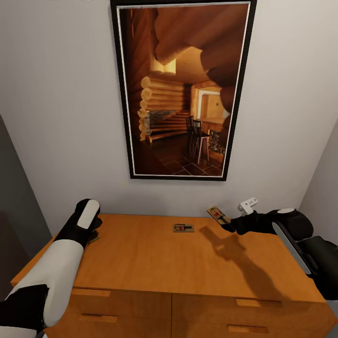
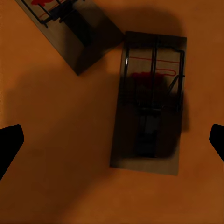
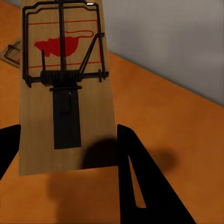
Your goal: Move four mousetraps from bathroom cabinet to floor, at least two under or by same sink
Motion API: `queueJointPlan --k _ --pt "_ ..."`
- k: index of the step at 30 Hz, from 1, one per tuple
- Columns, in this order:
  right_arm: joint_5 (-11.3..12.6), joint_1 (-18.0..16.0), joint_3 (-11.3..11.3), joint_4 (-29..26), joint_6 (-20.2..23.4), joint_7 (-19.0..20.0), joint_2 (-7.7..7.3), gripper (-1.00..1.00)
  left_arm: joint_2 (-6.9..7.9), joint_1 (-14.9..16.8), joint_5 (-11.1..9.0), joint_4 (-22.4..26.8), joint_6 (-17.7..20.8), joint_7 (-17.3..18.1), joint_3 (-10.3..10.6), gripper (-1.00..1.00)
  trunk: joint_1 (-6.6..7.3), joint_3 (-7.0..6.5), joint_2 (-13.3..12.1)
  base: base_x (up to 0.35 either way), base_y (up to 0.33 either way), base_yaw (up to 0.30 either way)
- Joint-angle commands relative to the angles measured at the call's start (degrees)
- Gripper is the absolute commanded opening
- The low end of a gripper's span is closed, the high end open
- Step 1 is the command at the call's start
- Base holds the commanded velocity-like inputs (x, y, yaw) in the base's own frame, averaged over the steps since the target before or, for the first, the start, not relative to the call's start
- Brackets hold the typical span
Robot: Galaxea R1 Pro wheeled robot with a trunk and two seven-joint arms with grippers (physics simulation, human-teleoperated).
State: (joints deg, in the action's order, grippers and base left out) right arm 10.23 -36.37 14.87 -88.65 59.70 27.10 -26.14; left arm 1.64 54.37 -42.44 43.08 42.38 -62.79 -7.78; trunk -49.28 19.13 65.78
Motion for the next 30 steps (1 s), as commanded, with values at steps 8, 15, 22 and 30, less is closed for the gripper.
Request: queueJointPlan --k 8,15,22,30 --pt "0.32 0.01 1.91 -0.25 0.3 -0.46 0.98 -1.0 -0.25 0.04 -0.52 0.0 0.33 -0.21 -0.03 1.0 -0.01 0.08 0.05 0.0 0.0 0.0" --pt "0.29 0.03 3.67 -0.21 0.3 -0.61 1.71 -1.0 -0.45 0.04 -0.53 -0.07 0.38 -0.16 -0.09 1.0 -0.01 0.08 0.05 0.0 0.0 0.0" --pt "0.31 0.04 3.91 -0.21 0.3 -0.71 1.94 -1.0 -0.88 0.04 -0.55 -3.19 0.33 0.07 2.2 1.0 -0.01 0.08 0.05 0.0 0.0 0.0" --pt "0.26 0.06 3.94 -0.17 0.3 -0.79 1.97 -1.0 -1.01 0.04 -0.46 -5.83 0.16 0.36 3.73 1.0 -0.01 0.08 0.05 0.0 0.0 0.0"
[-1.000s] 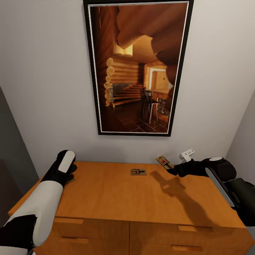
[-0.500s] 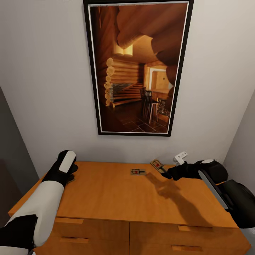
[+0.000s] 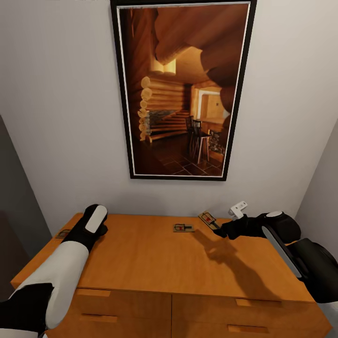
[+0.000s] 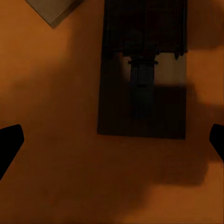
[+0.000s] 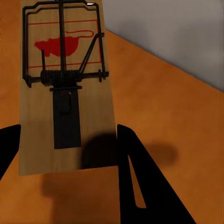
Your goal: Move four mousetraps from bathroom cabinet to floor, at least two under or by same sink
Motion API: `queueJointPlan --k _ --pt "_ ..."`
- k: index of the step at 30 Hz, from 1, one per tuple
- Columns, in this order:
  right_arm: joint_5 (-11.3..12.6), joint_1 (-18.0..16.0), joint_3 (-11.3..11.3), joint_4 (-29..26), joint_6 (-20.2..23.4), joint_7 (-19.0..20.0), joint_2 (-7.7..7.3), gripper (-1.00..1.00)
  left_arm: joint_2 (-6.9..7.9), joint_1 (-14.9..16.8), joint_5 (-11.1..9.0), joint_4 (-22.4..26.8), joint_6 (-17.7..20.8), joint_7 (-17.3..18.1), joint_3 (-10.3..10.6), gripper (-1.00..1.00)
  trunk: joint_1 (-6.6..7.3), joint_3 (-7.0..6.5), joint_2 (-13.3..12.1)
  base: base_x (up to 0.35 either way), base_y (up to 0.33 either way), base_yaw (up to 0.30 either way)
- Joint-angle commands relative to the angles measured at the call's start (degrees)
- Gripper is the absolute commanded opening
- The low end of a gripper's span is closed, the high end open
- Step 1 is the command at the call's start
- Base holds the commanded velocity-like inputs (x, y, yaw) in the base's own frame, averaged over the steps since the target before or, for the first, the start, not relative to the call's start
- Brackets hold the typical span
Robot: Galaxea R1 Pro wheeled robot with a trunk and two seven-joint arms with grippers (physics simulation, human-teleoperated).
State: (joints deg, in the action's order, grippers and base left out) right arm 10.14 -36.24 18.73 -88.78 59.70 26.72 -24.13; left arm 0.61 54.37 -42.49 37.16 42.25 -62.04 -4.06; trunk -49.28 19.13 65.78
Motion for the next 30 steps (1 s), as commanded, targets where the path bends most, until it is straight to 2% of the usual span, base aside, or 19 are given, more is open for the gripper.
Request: queueJointPlan --k 1,9,18,30 --pt "0.34 -0.07 0.08 -0.05 0.3 -0.42 -0.04 -1.0 0.01 0.03 -0.42 -0.05 0.31 -0.33 0.19 1.0 0.0 0.08 0.05 0.0 0.0 0.0" --pt "0.29 -0.1 0.06 0.0 0.3 -0.48 -0.04 -1.0 -0.17 0.03 -0.4 -1.07 0.41 0.05 1.32 1.0 0.0 0.08 0.05 0.0 0.0 0.0" --pt "0.31 -0.1 0.08 0.01 0.3 -0.53 -0.04 -1.0 -2.03 0.05 -0.33 -0.9 0.46 0.18 1.9 1.0 0.0 0.08 0.05 0.0 0.0 0.0" --pt "0.31 -0.08 0.08 0.01 0.3 -0.53 0.03 -1.0 -2.2 0.1 -0.31 -0.49 0.48 0.17 1.95 1.0 0.0 0.08 0.05 0.0 0.0 0.0"
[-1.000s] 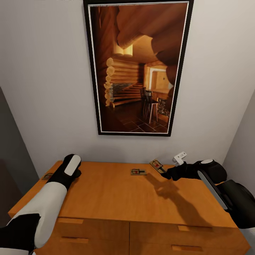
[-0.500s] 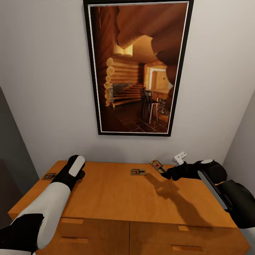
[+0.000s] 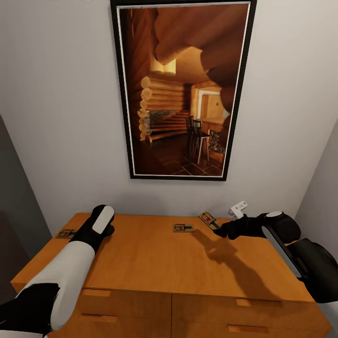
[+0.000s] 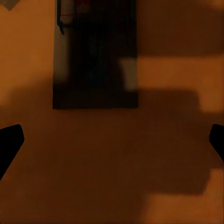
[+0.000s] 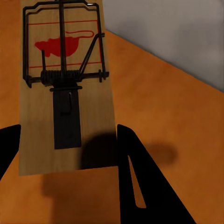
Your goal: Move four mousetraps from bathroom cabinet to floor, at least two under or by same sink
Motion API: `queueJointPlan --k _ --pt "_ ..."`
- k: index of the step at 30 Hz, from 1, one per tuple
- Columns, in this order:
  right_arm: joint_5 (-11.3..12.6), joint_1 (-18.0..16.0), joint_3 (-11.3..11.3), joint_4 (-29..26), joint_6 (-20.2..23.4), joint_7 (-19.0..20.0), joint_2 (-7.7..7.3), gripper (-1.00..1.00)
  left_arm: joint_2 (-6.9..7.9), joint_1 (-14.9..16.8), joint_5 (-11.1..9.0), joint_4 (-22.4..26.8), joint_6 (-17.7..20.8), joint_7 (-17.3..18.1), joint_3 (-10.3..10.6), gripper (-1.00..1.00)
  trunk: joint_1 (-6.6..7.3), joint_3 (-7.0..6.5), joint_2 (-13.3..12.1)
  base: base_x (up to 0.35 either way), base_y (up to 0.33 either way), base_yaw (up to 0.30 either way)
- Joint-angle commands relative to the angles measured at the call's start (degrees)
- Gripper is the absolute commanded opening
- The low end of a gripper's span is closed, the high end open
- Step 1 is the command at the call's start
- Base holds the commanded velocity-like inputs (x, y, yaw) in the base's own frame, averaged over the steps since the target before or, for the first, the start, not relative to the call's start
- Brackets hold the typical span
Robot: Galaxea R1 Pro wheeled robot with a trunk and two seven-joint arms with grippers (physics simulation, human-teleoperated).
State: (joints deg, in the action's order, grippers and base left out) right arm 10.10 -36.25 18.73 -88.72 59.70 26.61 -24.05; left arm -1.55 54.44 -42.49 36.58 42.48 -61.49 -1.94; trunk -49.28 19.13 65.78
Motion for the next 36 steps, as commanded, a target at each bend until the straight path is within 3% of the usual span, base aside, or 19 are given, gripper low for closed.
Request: queueJointPlan --k 1,36 --pt "0.35 -0.06 0.07 -0.05 0.3 -0.43 -0.05 -1.0 -0.02 0.04 -0.31 0.11 0.25 -0.38 -0.17 1.0 -0.01 0.08 0.05 0.0 0.0 0.0" --pt "0.09 -0.09 0.07 -0.05 0.3 -0.5 -0.04 -1.0 0.16 -0.02 -0.16 0.97 -0.36 -0.65 -0.17 1.0 -0.01 0.08 0.05 0.037 0.013 0.0"
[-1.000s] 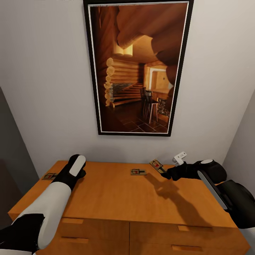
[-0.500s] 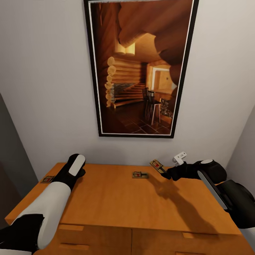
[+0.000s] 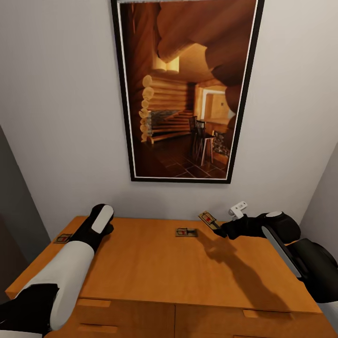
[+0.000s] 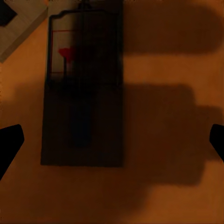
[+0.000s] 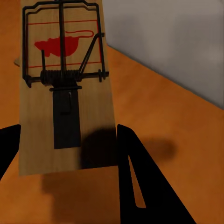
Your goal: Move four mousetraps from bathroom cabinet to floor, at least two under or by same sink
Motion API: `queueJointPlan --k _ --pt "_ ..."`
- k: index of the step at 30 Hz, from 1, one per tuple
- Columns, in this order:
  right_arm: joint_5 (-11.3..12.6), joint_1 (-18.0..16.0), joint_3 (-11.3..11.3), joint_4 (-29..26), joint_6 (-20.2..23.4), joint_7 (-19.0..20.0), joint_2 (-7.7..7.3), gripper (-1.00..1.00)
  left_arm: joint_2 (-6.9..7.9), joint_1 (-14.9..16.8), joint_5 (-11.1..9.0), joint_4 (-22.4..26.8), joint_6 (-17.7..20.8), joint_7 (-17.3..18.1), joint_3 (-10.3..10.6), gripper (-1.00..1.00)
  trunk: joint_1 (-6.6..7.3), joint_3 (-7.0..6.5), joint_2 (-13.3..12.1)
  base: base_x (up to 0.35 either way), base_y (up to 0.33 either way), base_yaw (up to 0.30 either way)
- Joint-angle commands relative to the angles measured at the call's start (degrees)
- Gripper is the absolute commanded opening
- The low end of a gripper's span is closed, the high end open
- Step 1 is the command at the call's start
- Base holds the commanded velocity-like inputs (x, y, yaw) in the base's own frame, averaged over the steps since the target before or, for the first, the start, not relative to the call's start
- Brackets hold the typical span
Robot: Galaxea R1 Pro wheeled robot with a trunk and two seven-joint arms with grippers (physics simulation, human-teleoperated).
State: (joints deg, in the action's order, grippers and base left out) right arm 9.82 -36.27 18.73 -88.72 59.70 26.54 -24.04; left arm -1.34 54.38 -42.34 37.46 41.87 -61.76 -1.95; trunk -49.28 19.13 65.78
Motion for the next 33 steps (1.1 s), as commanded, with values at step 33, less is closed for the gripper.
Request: queueJointPlan --k 33 --pt "0.38 -0.04 0.08 -0.05 0.3 -0.44 -0.05 -1.0 0.37 0.06 -0.24 0.06 0.17 -0.29 -0.26 1.0 -0.01 0.08 0.05 0.01 0.006 0.0"
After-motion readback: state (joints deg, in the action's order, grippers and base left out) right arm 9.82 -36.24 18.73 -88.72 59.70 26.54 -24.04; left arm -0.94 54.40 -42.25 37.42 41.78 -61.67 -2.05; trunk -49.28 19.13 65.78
